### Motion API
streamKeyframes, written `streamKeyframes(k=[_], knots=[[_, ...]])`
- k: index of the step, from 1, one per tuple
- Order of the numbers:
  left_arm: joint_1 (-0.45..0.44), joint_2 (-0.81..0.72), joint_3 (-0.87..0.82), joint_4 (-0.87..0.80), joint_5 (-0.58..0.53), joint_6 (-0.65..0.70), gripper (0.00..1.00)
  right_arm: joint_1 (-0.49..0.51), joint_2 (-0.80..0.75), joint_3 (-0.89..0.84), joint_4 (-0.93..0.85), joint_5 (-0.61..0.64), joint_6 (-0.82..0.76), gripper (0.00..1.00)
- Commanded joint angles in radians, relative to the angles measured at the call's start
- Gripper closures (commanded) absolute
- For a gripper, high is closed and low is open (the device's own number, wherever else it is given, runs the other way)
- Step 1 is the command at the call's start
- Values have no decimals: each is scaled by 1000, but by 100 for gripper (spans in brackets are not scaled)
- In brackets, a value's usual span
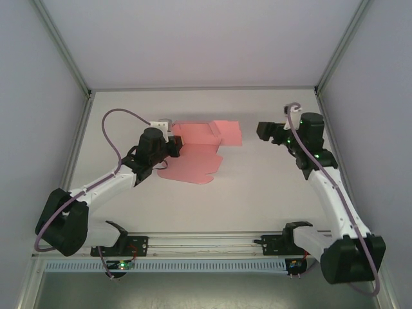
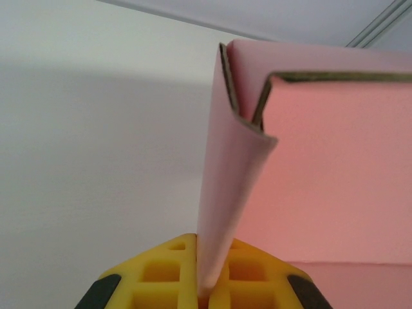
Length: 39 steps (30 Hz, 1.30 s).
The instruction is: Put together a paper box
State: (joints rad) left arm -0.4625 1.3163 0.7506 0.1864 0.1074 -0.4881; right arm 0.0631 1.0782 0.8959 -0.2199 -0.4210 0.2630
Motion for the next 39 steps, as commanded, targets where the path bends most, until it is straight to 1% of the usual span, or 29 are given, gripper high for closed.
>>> streamKeyframes(k=[1, 3, 4, 6, 11, 16, 18, 21, 25, 30, 32, 35, 38, 39], knots=[[7, -12, 20, 7, 21, 20, 100, 66, 19, 24, 68, -271, -16, 21], [7, -8, 21, 10, 20, 17, 100, 115, 46, 37, 59, -298, -44, 26], [7, -5, 22, 16, 17, 13, 100, 139, 60, 45, 46, -306, -59, 27], [6, 3, 26, 24, 25, 13, 100, 177, 82, 52, 42, -330, -75, 34], [7, 27, 49, 16, 18, -3, 100, 254, 117, 52, 78, -361, -71, 36], [6, 46, 66, 7, 18, -11, 100, 324, 159, 64, 126, -335, -62, 35], [7, 54, 76, -3, 14, -12, 100, 344, 184, 71, 151, -348, -63, 35], [7, 63, 87, -15, 23, -16, 100, 373, 232, 98, 162, -333, -66, 35], [5, 60, 88, -15, 40, -16, 100, 401, 275, 131, 156, -205, -101, 35], [2, 54, 107, -59, 19, -16, 100, 448, 302, 171, 138, -109, -140, 35], [-1, 51, 117, -79, 5, -14, 100, 478, 315, 189, 108, -37, -162, 36], [-7, 43, 119, -72, 12, -5, 100, 516, 349, 222, 49, 121, -181, 35], [-13, 37, 125, -68, 17, 2, 100, 529, 397, 242, 13, 214, -174, 33], [-15, 35, 127, -68, 28, 8, 100, 531, 412, 247, 7, 213, -174, 34]])
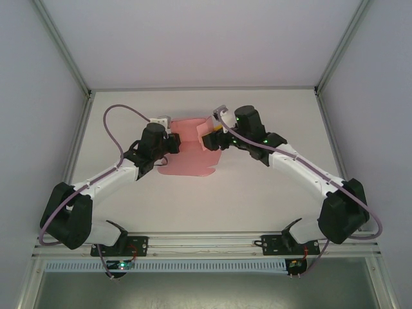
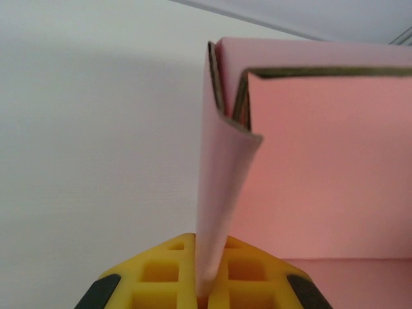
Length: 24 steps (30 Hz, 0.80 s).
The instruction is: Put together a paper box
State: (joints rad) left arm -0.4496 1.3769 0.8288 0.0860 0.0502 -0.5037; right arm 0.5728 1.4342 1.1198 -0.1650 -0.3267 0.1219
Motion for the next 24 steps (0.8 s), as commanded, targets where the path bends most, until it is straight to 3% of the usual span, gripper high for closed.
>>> streamKeyframes(k=[1, 4, 9, 12, 15, 18, 24], knots=[[-30, -28, 50, 34, 89, 29, 100, 22, 68, 26, -50, 133, -31, 35], [-37, -41, 54, 31, 89, 37, 100, 33, 98, 37, -53, 222, -37, 42], [-42, -59, 53, 33, 83, 39, 100, 55, 151, 65, -46, 388, -44, 72], [-46, -62, 57, 41, 80, 36, 100, 78, 190, 92, -56, 483, -61, 82], [-50, -65, 58, 48, 78, 31, 100, 84, 225, 130, -101, 550, -72, 85], [-51, -67, 64, 24, 57, 32, 100, 87, 233, 129, -110, 616, -74, 96], [-68, -88, 77, -17, 14, 19, 100, 106, 284, 174, -183, 958, -117, 100]])
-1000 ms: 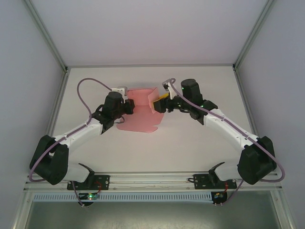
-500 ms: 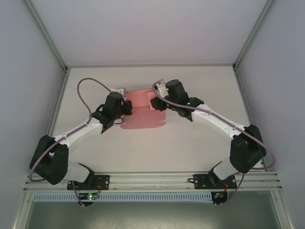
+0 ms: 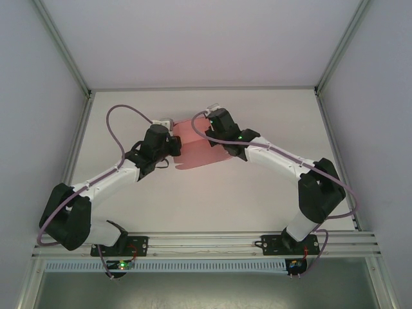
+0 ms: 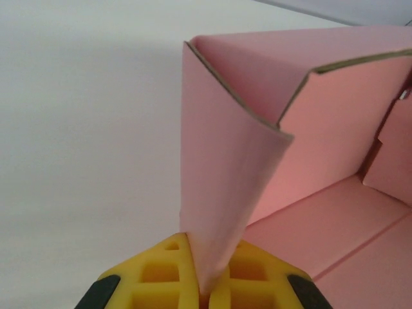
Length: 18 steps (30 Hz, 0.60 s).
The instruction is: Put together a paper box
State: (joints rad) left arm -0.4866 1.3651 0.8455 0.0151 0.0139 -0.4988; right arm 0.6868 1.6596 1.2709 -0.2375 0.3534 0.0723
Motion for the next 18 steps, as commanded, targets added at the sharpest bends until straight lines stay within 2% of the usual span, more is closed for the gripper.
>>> streamKeyframes(k=[1, 4, 6, 9, 13, 18], knots=[[-35, -78, 70, 33, 30, 11, 100, -3, 73, 32, -120, 346, -83, 100], [-43, -70, 120, -78, -61, -13, 100, -4, 141, 87, -210, 556, -80, 100], [-47, -60, 158, -168, -126, -39, 100, -18, 180, 128, -290, 643, -44, 100], [-55, -69, 156, -210, -177, -62, 100, -42, 182, 131, -320, 717, 3, 100], [-57, -94, 160, -291, -255, -96, 100, -74, 170, 123, -288, 848, -13, 100], [-58, -107, 158, -308, -239, -109, 100, -88, 184, 136, -210, 888, -72, 100]])
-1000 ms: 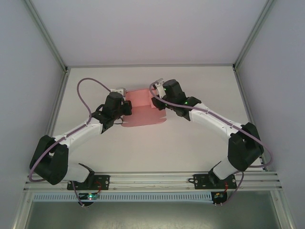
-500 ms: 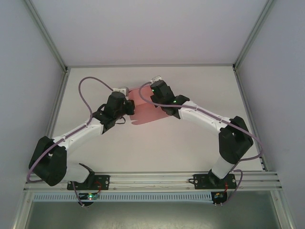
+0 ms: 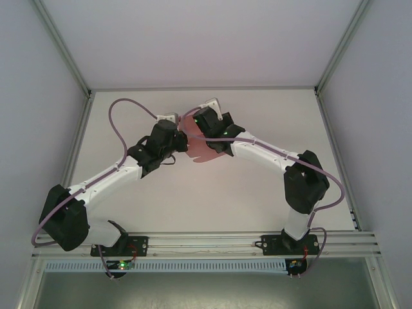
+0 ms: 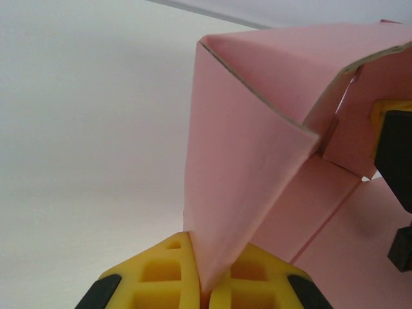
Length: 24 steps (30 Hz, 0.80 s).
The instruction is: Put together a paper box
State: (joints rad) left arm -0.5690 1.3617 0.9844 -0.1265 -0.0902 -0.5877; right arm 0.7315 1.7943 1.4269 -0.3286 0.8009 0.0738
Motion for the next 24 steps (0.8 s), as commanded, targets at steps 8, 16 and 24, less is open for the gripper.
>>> streamKeyframes(k=[8, 16, 24], knots=[[13, -57, 33, -52, -49, -50, 100, -113, -1, -54, 84, -69, -55, 78], [11, -47, 23, 8, -58, -42, 100, -135, -295, -311, 391, -712, -47, 54], [11, -67, -36, 37, -87, -23, 100, -218, -590, -440, 401, -878, -3, 27]])
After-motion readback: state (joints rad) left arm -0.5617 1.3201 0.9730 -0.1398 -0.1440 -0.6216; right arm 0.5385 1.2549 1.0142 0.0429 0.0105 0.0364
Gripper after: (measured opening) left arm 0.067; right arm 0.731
